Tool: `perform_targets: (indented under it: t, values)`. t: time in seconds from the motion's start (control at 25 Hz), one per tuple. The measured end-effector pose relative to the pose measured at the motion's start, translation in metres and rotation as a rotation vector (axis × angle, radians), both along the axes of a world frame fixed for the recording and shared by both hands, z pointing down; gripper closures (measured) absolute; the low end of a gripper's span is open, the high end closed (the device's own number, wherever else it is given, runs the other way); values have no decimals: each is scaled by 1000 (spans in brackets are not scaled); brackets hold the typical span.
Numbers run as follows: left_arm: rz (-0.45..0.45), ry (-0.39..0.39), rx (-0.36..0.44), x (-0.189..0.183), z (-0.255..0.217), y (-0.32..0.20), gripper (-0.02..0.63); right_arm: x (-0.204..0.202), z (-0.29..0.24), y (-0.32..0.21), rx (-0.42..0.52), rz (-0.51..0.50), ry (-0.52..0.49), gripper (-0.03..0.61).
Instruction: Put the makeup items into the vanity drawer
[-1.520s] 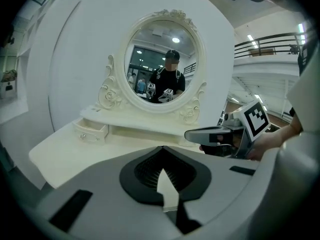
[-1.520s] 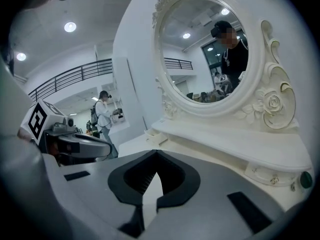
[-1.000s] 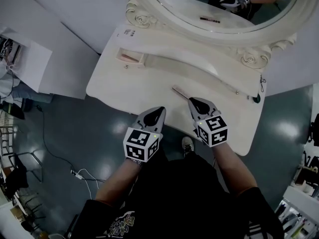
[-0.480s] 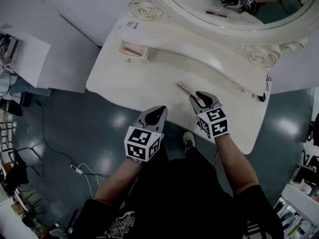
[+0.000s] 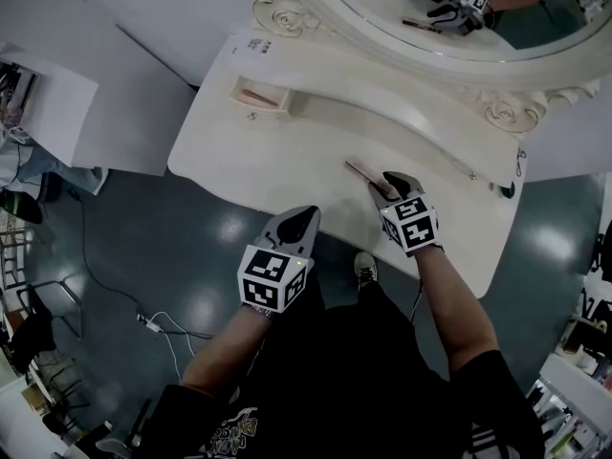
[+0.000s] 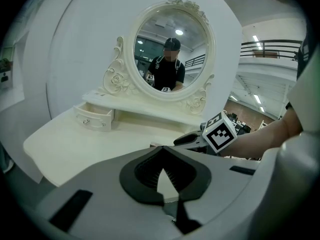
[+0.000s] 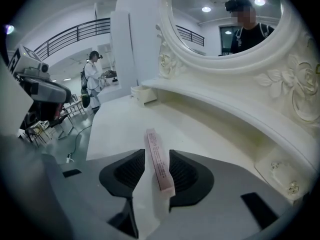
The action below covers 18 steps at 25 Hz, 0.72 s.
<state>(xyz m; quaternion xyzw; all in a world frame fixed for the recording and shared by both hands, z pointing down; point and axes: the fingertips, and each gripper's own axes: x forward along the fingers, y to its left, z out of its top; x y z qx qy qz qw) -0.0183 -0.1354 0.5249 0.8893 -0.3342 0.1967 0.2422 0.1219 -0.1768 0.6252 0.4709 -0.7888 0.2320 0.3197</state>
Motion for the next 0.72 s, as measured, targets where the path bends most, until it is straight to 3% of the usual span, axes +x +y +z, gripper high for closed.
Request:
perform_targets:
  t: [0.56, 0.72]
  values:
    - [-16, -5, -26, -7, 10, -8, 617, -1, 28, -6, -65, -32, 43, 400]
    - [-18, -4, -30, -7, 12, -11, 617, 0, 30, -7, -64, -25, 54, 443]
